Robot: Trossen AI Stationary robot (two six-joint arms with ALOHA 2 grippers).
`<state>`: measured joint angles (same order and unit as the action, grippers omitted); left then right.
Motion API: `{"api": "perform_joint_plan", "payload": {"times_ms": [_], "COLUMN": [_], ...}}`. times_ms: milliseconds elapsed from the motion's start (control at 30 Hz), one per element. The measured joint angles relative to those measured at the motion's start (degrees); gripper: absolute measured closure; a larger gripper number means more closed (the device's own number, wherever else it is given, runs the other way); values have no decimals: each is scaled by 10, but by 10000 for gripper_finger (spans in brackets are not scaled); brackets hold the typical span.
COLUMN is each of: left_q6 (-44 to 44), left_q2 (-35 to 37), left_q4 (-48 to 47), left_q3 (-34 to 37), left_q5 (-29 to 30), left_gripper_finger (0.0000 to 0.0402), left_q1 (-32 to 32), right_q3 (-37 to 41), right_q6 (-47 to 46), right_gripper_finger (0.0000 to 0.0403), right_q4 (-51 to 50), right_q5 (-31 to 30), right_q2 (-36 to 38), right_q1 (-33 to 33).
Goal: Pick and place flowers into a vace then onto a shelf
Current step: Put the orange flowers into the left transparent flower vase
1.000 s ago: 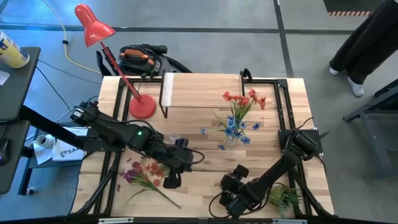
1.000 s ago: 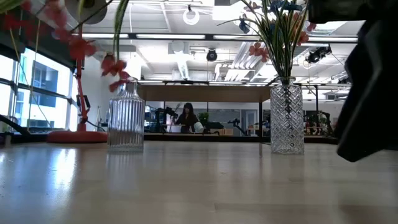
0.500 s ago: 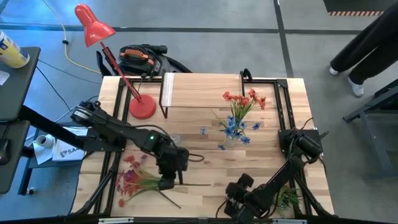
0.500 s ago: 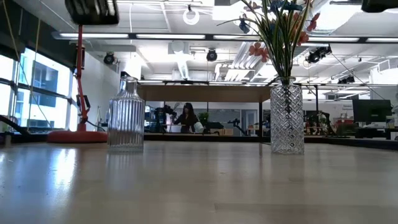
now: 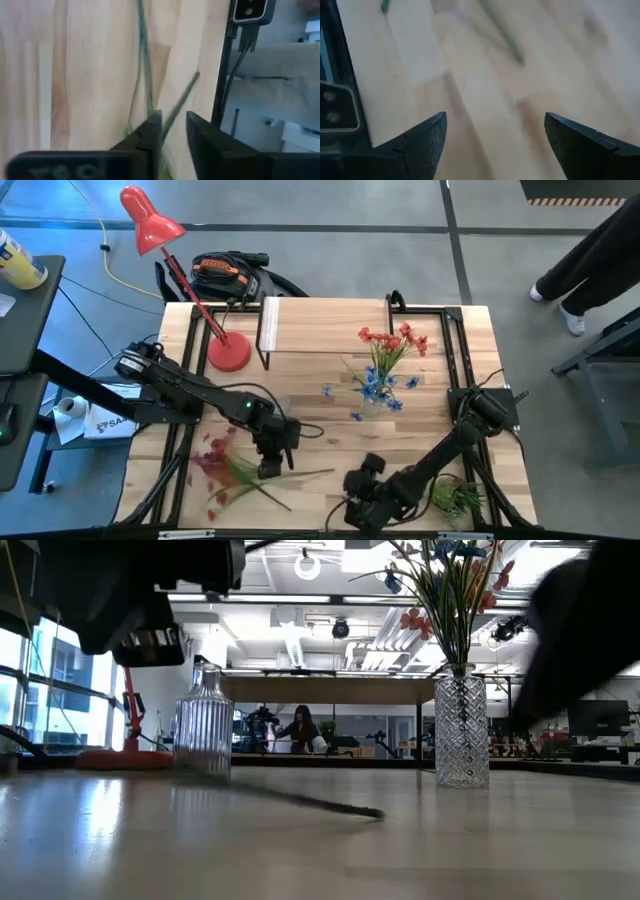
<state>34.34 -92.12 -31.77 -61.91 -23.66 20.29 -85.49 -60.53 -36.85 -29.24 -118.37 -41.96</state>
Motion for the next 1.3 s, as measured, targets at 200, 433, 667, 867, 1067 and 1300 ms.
{"api": "perform_joint_plan", "payload": {"times_ms": [200, 433, 667, 867, 1067, 1300], "left_q6": [21, 52, 199, 344, 491, 620], "left_q2": [0, 43, 76, 80, 80, 80], "left_q4": [15, -76, -147, -210, -273, -360], "left_q3": [-13, -78, -87, -87, -87, -87], "left_q5": [14, 200, 392, 487, 590, 649], "left_gripper_finger": [202, 207, 245, 262, 263, 263], "left_q1": [30, 137, 248, 344, 421, 478], "right_q3": [-45, -47, -47, -47, -47, -47], "right_q6": [173, 364, 518, 582, 558, 592], "right_gripper_finger": [78, 78, 78, 78, 78, 78], "right_q4": [-2, 122, 210, 285, 366, 412], "right_q5": [12, 97, 198, 215, 218, 223], "right_q2": [0, -5, -27, -60, -88, -127], "right_q1": [56, 130, 146, 149, 159, 157]}}
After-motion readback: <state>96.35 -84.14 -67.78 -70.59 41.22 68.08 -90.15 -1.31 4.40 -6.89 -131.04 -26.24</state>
